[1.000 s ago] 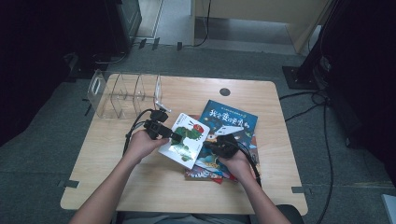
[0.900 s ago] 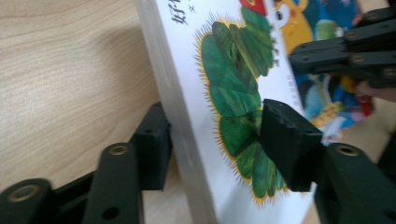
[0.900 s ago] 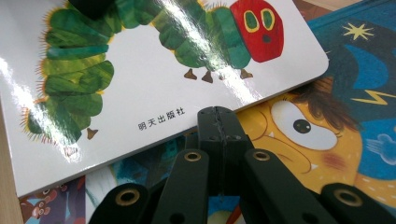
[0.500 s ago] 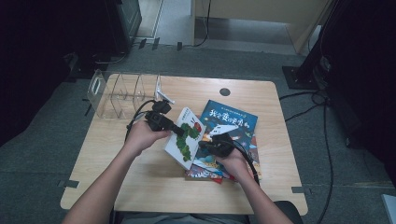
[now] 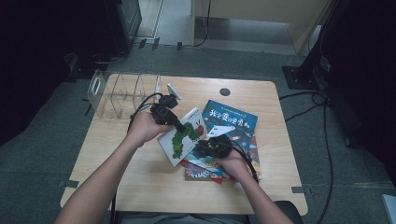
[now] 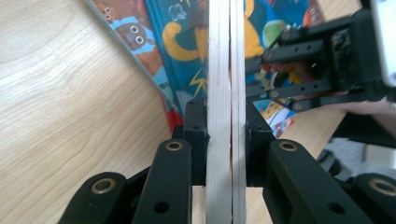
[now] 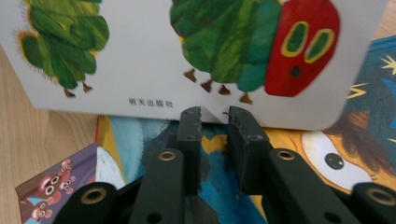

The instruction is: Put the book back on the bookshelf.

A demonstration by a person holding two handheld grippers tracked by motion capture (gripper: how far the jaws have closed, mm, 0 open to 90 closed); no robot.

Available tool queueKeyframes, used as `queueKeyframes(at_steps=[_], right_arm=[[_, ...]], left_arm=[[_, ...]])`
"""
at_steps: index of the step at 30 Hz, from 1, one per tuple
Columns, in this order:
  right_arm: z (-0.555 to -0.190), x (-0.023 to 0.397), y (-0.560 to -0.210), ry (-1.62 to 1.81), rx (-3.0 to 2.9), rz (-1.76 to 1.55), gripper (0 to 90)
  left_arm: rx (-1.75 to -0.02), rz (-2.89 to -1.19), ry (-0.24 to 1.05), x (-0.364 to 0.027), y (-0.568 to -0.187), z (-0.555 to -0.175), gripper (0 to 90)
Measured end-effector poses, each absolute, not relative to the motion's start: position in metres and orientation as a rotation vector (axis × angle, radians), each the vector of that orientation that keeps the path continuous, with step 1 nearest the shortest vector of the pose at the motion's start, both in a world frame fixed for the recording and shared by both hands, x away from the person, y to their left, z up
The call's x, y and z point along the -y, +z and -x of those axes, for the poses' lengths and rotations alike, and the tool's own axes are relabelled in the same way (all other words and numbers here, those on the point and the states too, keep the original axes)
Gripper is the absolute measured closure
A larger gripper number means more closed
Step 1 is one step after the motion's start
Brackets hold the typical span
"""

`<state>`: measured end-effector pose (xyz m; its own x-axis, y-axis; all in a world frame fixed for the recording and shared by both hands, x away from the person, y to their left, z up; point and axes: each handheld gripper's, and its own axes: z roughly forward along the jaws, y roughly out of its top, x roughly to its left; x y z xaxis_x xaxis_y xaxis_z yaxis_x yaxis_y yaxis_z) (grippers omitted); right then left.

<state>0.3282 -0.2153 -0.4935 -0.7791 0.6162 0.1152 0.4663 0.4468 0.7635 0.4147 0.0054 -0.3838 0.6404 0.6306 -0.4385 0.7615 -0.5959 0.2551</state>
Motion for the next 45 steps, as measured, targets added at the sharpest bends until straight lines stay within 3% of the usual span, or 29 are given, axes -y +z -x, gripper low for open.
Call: queueKeyframes(at_steps=[7,21,45], right_arm=[[-0.333,0.228,-0.493,1.227,-2.470,-1.004,62.5],[-0.339,0.234,-0.495,1.171,-2.400,-1.021,52.2],[-0.343,0.235,-0.495,1.145,-2.388,-1.023,50.2]], left_arm=[[-1.120,-2.423,-0.341,-0.022,-0.377,-0.411,77.8],[-1.194,-2.370,-0.208,-0.067,-0.368,-0.402,77.7],[-1.415,-2.294,-0.166,-0.124,-0.374,-0.396,77.8]])
